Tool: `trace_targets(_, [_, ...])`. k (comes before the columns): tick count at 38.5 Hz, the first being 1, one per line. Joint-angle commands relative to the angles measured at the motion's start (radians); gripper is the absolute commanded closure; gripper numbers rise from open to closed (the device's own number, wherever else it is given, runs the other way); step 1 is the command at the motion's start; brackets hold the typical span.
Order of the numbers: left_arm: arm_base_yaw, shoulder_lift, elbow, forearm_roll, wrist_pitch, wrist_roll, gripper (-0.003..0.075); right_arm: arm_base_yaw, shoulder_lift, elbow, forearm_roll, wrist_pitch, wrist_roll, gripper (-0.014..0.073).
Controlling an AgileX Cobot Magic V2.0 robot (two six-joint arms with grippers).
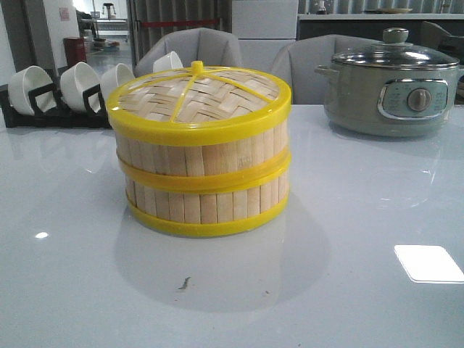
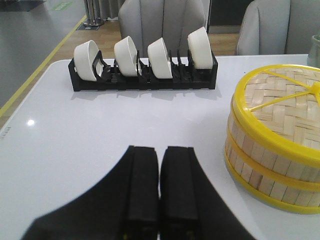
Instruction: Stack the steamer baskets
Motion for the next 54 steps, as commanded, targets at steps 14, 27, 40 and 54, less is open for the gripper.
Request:
trace_targets(14, [0.003,-0.024,-0.008,0.056,-0.156,-0.006,0.0627,-0.005,-0.001,-0.031,-0.015,-0.077,-0.005,0.0542])
trace_targets(27, [0.061,-0.187,0.285,-0.032,-0.525,-0.006,0.0627,-0.005,-0.001,-0.031,-0.015,-0.077,-0.005,0.0542])
trace_targets(40, [0.092,-0.342,0.478,-0.074,-0.587,-0.006,0.0627,-0.005,-0.001,-0.031,-0.015,-0.077,-0.005,0.0542])
trace_targets(54, [0.092,-0.466,0.488,-0.073,-0.503,0.000,0.0627,-0.005,-0.001,-0.031,-0.015,-0.077,-0.005,0.0542])
